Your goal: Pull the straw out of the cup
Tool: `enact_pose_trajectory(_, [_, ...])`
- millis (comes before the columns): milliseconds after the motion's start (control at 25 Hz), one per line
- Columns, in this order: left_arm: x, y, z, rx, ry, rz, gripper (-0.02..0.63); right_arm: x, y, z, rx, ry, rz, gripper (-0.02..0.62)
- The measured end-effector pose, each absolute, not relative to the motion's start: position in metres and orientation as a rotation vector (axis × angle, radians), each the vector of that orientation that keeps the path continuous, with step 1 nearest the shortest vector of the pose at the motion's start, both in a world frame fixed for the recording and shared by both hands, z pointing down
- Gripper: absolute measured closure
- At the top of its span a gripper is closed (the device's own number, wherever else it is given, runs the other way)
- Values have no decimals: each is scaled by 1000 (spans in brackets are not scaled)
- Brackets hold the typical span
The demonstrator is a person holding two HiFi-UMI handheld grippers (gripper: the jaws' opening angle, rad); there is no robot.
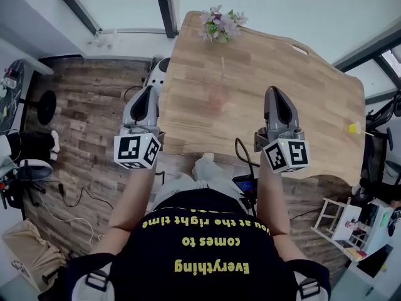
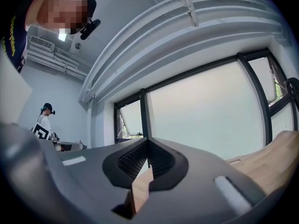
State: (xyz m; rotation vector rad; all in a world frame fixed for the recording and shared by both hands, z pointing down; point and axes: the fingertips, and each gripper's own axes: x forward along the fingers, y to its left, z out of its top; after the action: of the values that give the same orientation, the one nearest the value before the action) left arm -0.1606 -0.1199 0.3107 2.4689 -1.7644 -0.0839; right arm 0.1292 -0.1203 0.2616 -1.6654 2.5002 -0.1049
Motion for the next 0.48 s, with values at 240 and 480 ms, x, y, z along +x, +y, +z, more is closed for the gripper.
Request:
enact_pose_trajectory(240, [-146,-137,309,2457,-1807,-78,606,139,-143,266,-1613,2530,-116,589])
enact_pose_trajectory(480, [-135,-149,311,2446,-1820,-82,606,145,-158,269,-1588,2558,-117,589])
